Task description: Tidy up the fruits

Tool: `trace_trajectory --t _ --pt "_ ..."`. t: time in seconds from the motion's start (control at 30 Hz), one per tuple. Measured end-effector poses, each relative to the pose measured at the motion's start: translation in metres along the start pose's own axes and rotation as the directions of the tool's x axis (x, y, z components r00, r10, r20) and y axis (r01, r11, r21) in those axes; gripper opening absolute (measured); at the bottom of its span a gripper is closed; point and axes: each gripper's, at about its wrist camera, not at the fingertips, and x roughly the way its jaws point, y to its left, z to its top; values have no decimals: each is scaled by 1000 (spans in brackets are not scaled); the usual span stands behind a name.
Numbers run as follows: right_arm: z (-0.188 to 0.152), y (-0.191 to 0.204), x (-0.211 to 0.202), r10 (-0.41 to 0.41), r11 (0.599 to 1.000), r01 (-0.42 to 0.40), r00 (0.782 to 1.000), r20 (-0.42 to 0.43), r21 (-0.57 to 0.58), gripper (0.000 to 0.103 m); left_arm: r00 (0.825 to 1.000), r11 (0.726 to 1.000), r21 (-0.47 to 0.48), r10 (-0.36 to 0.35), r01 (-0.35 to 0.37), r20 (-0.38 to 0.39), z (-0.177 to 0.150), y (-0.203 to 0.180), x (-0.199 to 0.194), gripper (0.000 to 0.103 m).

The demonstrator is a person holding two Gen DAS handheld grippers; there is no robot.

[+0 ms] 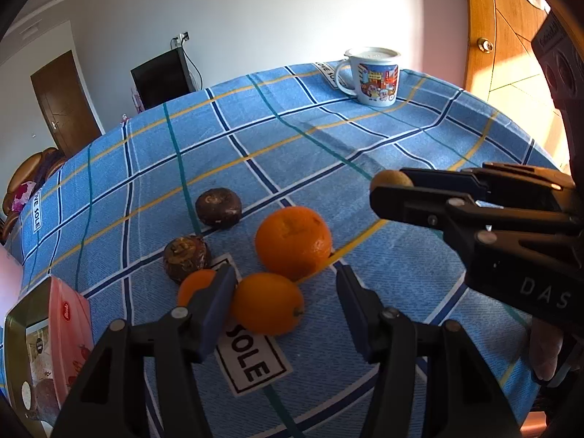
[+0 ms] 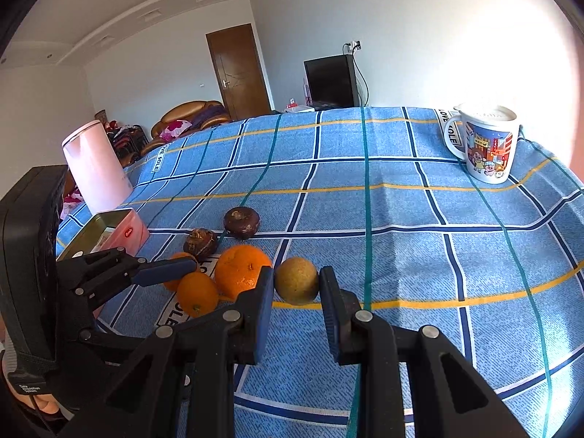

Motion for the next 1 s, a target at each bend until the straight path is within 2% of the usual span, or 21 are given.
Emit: trace_trajectory --t 0.1,0.17,0.23,0.37,0.53,0.7,1.0 --pt "0 0 1 1 1000 -1 1000 -4 -1 27 998 997 52 63 -61 -23 -1 -6 5 59" --pt "0 0 1 0 1000 0 1000 -6 -3 27 997 995 73 77 -75 -29 -1 -9 6 58" --pt "0 0 1 1 1000 -1 1000 -4 -2 27 995 993 64 97 -95 -30 -1 -7 7 42" --pt "0 -1 0 3 1000 -3 1000 2 1 27 998 998 24 55 -55 -16 -2 2 2 40" --pt "0 0 -3 4 1000 -4 1000 17 -1 27 999 1000 -11 3 -2 40 -4 7 -11 40" --pt "-1 4 -9 11 1000 -10 999 47 -19 27 993 999 -50 4 2 114 -6 14 -25 40" --pt "-3 15 -23 24 997 -15 992 124 -75 27 972 997 -77 35 -18 232 -9 19 -47 40"
